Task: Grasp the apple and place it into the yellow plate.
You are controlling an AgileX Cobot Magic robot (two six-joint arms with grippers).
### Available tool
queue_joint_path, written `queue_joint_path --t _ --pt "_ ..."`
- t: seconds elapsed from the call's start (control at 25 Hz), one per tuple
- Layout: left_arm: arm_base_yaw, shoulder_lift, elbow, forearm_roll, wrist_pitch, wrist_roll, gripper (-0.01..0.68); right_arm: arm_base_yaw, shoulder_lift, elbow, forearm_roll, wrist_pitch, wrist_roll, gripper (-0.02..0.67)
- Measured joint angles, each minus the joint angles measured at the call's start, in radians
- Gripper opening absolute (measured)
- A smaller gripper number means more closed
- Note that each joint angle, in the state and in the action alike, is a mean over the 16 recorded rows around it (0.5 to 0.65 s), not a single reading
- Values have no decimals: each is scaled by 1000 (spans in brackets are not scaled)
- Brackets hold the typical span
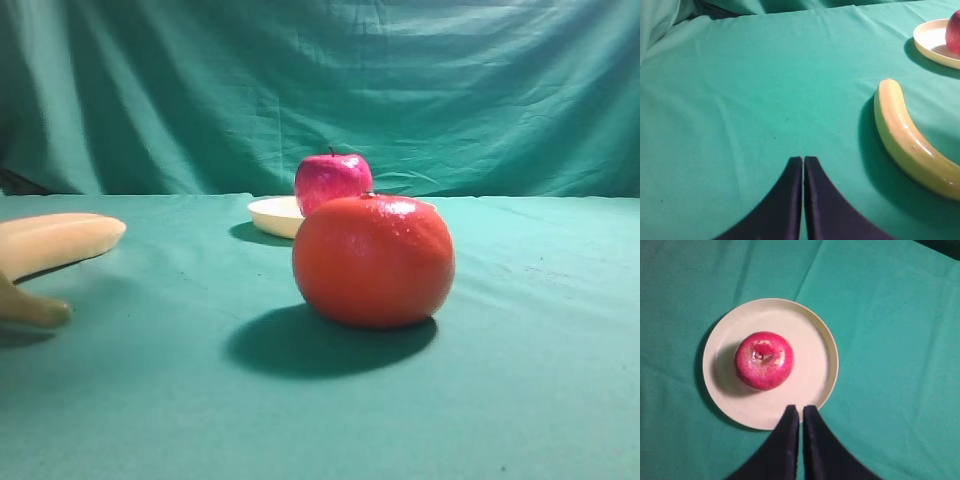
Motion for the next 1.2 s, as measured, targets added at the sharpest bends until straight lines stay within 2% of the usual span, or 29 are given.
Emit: queue_joint_path --t 0.16,0.68,1.2 --pt "0 0 0 0 0 0 0 0 -168 171 -4 -19 45 0" --pt "0 0 0 0 0 0 0 0 -773 808 61 -241 113 0" --pt "0 0 0 0 0 0 0 -23 -1234 1169 20 -427 114 0"
